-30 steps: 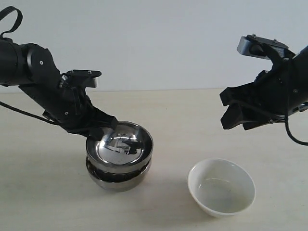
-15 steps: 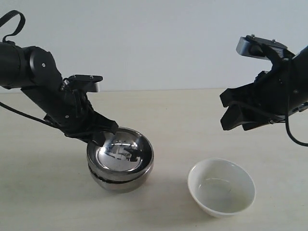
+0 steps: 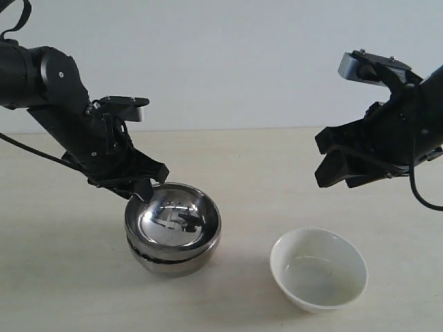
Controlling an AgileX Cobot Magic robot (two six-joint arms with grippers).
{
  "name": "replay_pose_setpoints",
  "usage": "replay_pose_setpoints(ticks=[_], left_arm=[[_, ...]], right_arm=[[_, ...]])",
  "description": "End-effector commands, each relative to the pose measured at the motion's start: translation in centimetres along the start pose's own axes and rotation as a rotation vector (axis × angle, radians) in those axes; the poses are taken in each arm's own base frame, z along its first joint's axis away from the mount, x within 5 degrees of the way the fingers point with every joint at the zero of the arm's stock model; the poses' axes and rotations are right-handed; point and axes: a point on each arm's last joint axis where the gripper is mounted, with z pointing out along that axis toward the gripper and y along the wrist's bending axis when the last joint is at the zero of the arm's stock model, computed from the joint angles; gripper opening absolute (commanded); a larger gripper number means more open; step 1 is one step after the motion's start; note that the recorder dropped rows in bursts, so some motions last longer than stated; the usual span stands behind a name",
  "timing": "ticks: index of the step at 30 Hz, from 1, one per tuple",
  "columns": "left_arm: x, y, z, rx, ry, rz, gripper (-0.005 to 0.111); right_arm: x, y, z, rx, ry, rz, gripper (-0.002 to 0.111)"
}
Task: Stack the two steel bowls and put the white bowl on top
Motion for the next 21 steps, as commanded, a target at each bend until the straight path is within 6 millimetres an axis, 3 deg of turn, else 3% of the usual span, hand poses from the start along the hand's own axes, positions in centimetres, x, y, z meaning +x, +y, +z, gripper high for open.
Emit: replay_pose_setpoints(ticks=[1,7,21], left_arm=[[0.04,-0.04,-0.33,-0.013,0.016,0.015,0.018],[0.21,0.2,-0.42,-0.04,0.034,0.019,0.004],[-0.01,0.31,0.0,-0.046,0.001,0.006,0.004]], right_arm=[[0.13,0.06,-0.08,-0.01,-0.002,0.0,0.044],[0.09,0.16,-0.08,-0.02,-0.006,0.004,0.044],[0.07,0.25,-0.06,-0.026,-0.008,0.001,0.044]])
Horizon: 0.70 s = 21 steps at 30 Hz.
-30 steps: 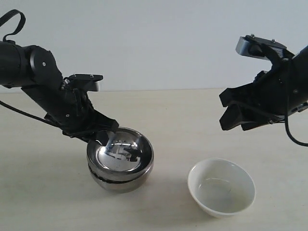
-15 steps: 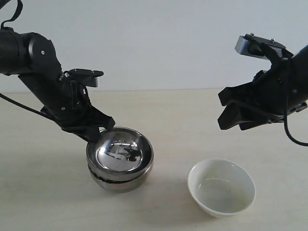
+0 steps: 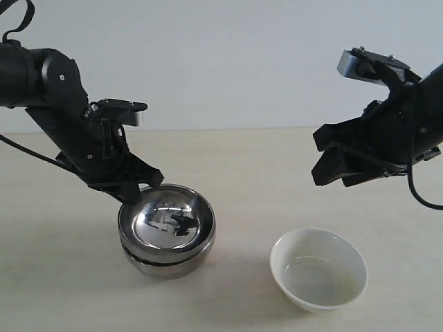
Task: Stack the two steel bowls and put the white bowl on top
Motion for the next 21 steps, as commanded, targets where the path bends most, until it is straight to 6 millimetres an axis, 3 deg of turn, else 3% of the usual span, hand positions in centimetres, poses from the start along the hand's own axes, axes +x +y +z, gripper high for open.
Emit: replay_pose_setpoints(ticks=[1,21], left_arm=[[-0.26,-0.08,0.0,-0.002,-0.027,-0.014,0.004],[-0.24,-0.44,0.04,0.038,-0.027,-0.059,0.004]], right_arm=[[0.16,0.06,-0.06,-0.004,0.001,-0.006,0.044],[0.33,0.13,-0.06,-0.013,0.021,-0.011,0.044]])
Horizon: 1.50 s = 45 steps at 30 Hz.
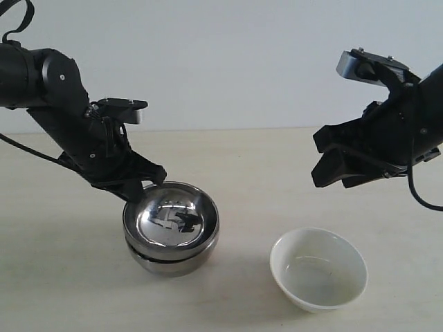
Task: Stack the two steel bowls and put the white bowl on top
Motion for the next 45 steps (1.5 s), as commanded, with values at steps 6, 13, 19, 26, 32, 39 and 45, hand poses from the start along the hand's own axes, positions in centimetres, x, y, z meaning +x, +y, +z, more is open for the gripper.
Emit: replay_pose_setpoints(ticks=[6,13,19,26,32,39,45], left_arm=[[0.5,-0.2,0.6,0.022,0.008,-0.036,0.004],[0.9,0.0,2.3,0.022,0.059,-0.044,0.004],[0.8,0.2,2.5,0.005,0.059,-0.023,0.004],[0.0,-0.1,-0.3,-0.003,-0.011,-0.004,0.004],[0.1,-0.2,-0.8,0.002,-0.004,-0.005,0.006],[0.2,-0.2,-0.7,0.012,0.001,-0.014,0.031],[0.3,-0.2,-0.3,0.015,0.021,-0.016,0.031]], right_arm=[[0.3,0.1,-0.1,-0.01,0.015,-0.004,0.044],[0.3,0.1,-0.1,-0.015,0.013,-0.003,0.044],[0.1,0.2,-0.1,-0.016,-0.001,-0.006,0.044],[0.1,0.1,-0.1,-0.014,-0.005,-0.007,0.044],[0.2,0.2,-0.1,-0.021,0.009,-0.007,0.044],[0.3,0.3,-0.1,-0.026,0.021,-0.009,0.044],[0.3,0.3,-0.1,-0.026,0.021,-0.009,0.044]])
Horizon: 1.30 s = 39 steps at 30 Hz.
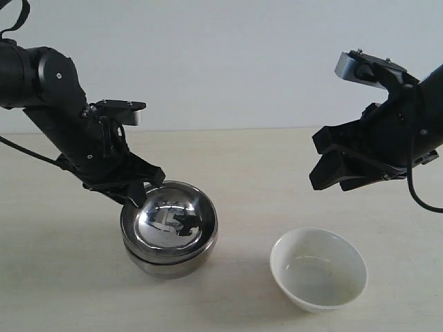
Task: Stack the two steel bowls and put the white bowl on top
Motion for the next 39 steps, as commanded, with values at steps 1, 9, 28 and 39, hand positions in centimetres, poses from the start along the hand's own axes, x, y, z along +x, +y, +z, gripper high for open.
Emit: replay_pose_setpoints(ticks=[1,9,28,39], left_arm=[[0.0,-0.1,0.3,0.008,0.014,-0.012,0.031],[0.1,0.2,0.9,-0.009,0.038,0.002,0.031],[-0.8,0.1,-2.5,-0.066,-0.052,0.013,0.031],[-0.6,-2.5,-3.7,0.129,-0.064,0.125,0.004]], right_arm=[[0.2,0.0,-0.1,-0.003,0.004,-0.008,0.044],[0.2,0.1,-0.1,-0.006,0.011,-0.008,0.044],[0.2,0.1,0.0,-0.008,0.01,-0.008,0.044],[0.1,0.0,0.0,-0.004,0.0,-0.008,0.044]])
